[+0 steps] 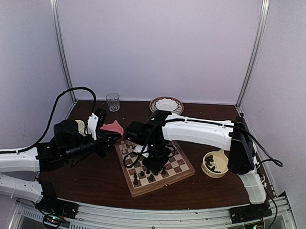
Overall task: Set up the chess pieces on the board
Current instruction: Place the queen at d8.
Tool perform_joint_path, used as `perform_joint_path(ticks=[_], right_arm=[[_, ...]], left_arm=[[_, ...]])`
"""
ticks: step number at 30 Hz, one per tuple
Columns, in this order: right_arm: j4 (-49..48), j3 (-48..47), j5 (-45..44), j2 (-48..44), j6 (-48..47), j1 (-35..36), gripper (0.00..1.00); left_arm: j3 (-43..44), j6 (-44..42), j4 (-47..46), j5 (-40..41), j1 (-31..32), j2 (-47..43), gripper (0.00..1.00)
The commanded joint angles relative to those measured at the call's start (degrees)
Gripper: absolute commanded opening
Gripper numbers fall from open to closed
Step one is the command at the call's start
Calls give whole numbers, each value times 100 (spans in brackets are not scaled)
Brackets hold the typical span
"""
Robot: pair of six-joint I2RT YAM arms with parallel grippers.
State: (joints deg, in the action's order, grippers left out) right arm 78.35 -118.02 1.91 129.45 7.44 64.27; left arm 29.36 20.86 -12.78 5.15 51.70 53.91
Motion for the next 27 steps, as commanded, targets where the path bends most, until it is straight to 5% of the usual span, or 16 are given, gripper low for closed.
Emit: perform_joint_path(ticks=[1, 27], right_arm=[[81, -107, -10, -223, 3, 31, 10], [88, 288, 145, -377, -32, 104, 6]], left_arm=[[78, -91, -202, -64, -11, 14, 0], [78, -91, -210, -83, -13, 31, 0]])
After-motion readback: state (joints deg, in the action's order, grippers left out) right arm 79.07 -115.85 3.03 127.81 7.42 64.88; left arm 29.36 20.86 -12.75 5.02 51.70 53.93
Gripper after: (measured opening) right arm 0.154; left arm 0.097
